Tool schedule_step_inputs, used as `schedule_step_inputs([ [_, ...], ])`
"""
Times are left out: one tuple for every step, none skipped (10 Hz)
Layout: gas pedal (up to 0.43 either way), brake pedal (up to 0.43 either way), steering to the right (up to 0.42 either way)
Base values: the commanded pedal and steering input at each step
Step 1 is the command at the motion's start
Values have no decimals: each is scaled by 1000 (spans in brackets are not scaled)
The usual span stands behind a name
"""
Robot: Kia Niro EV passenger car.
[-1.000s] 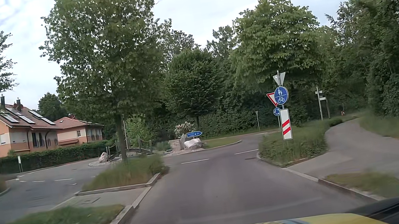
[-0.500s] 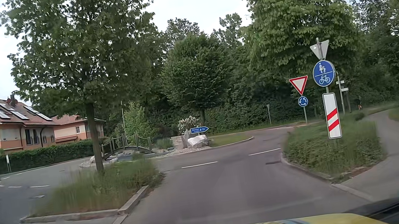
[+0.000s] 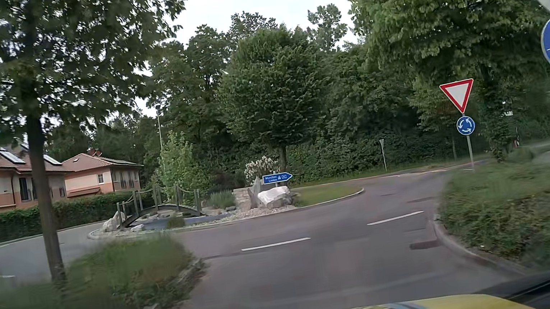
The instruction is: Follow the waypoints while adhering to traffic rules and regulations
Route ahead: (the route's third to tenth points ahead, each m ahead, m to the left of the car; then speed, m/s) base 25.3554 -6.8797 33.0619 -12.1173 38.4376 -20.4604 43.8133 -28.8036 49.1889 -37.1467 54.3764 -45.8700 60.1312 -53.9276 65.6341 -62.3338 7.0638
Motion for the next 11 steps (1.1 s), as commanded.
schedule_step_inputs([
  [0,0,5],
  [0,0,20],
  [0,0,38],
  [0,0,54],
  [0,0,71],
  [0,0,88],
  [28,0,104],
  [39,0,124],
  [59,0,140],
  [67,0,155],
  [79,0,166],
])
